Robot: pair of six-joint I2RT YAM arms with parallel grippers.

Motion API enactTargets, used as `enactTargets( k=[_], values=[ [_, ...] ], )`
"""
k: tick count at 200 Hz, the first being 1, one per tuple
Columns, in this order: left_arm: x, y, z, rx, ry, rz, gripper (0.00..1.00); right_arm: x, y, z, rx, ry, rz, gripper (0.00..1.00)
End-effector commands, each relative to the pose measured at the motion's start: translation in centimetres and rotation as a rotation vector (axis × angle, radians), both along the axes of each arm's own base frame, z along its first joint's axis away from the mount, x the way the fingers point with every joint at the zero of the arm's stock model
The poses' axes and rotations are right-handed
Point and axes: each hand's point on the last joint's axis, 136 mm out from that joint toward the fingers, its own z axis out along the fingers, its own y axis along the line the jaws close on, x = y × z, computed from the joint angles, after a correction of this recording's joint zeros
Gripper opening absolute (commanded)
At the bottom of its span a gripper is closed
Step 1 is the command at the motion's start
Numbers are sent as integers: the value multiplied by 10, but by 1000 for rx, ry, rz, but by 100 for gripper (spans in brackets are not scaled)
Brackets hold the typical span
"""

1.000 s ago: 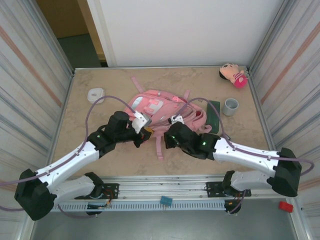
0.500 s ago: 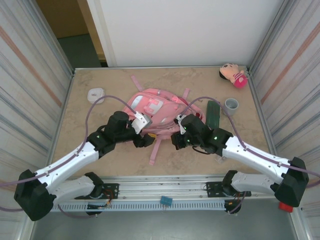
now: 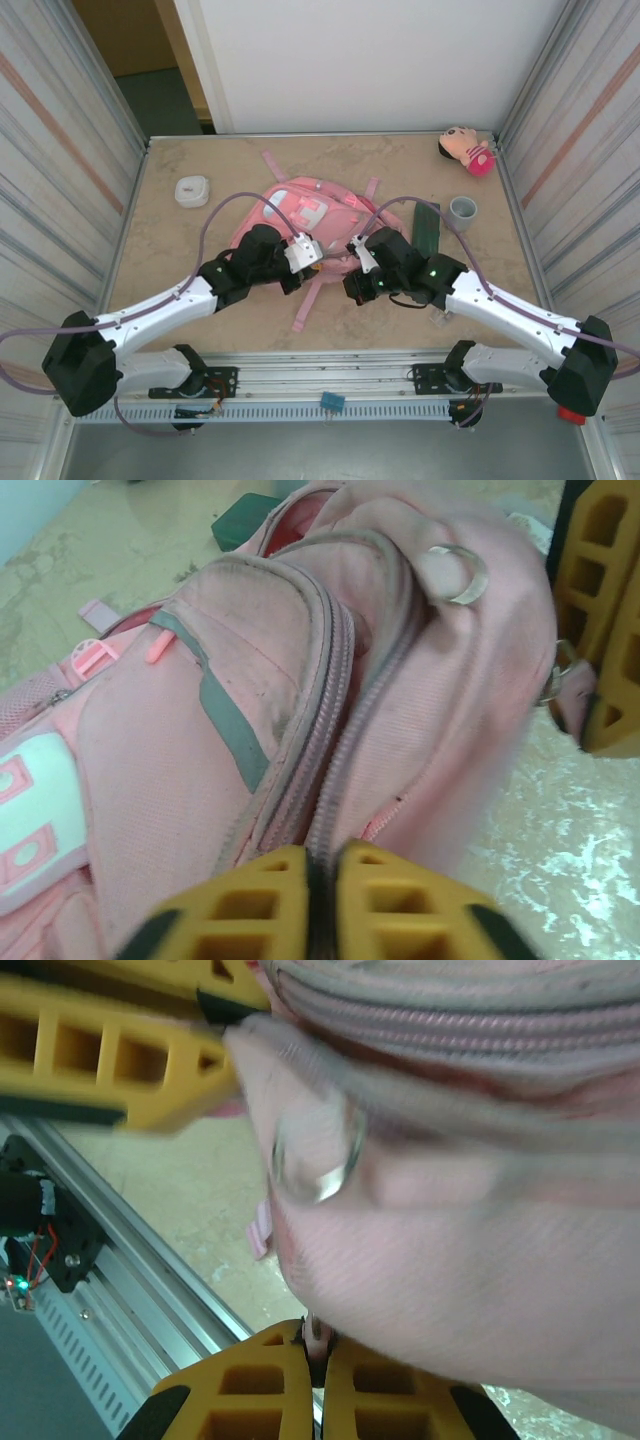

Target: Pack the student bag

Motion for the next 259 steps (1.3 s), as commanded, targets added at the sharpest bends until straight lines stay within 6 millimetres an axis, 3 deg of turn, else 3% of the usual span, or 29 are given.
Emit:
enactTargets(
  k=[1, 45, 84, 103, 128, 151, 164, 179, 188, 234, 242, 259],
  values=[
    [22, 8, 13, -1, -73, 61, 0, 0, -1, 39, 82, -54, 25, 0],
    [9, 30, -17, 115, -21, 37, 0, 7, -30, 43, 106, -27, -57, 0],
    [20, 45, -30, 179, -5, 125, 0, -8, -13, 54, 188, 51, 49, 0],
    [19, 45, -30, 179, 5, 123, 0, -7, -16, 51, 169, 51, 31, 0],
    [9, 34, -15, 80, 19, 78, 0, -6, -17, 44, 167, 60, 26, 0],
    [-7, 20, 0, -19, 54, -7, 8, -2, -7, 37, 192, 86, 34, 0],
    [-11, 16, 3, -28, 51, -24, 17, 1, -1, 40, 223, 85, 39, 0],
    [-14, 16, 3, -5, 24, -26, 47, 3, 4, 44, 244, 83, 44, 0],
    [-17, 16, 1, 14, 0, -33, 59, 3, 4, 44, 245, 84, 44, 0],
    [-21, 13, -7, 100, -228, -37, 84, 1, 2, 38, 230, 96, 43, 0],
    [-18, 13, -9, 116, -257, -26, 98, 1, 2, 39, 231, 94, 44, 0],
    [-8, 12, -14, 147, -308, 4, 99, 0, 2, 39, 232, 91, 45, 0]
  ],
)
